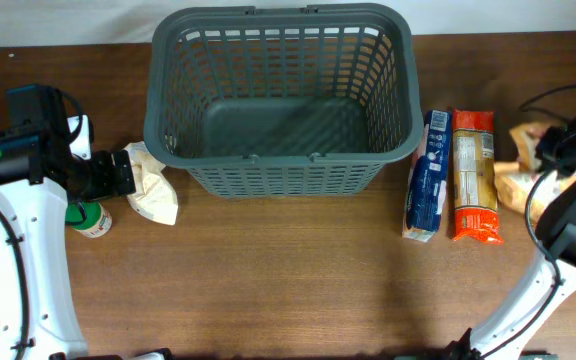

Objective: Pack container
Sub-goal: 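Reach the right gripper to the printed snack pouch and grasp it, then carry the snack pouch with the right gripper and drop it in basket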

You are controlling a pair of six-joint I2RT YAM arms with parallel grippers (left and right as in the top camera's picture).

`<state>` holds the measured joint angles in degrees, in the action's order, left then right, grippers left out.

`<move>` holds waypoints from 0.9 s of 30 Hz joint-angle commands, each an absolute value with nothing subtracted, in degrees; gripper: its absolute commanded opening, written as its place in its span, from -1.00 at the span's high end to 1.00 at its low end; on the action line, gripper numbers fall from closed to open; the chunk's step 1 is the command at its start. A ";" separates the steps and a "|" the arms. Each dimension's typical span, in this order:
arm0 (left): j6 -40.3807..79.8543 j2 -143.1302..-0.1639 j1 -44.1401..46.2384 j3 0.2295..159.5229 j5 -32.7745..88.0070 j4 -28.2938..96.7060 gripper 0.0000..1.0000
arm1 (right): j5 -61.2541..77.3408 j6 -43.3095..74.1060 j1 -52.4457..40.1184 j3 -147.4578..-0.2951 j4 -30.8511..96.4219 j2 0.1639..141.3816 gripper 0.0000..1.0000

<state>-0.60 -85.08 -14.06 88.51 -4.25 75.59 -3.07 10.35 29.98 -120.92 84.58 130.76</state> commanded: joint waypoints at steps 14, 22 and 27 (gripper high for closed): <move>-0.67 -85.41 -14.37 89.19 -3.40 75.64 -0.98 | 2.79 7.20 -3.20 -140.14 75.68 83.24 0.92; -0.67 -85.41 -14.37 89.19 -3.40 75.66 -0.99 | 2.35 5.76 -22.94 -140.05 72.16 88.25 0.92; -0.67 -85.41 -14.37 89.19 -3.40 75.64 -0.99 | -0.56 4.47 -28.40 -140.05 68.93 98.50 0.92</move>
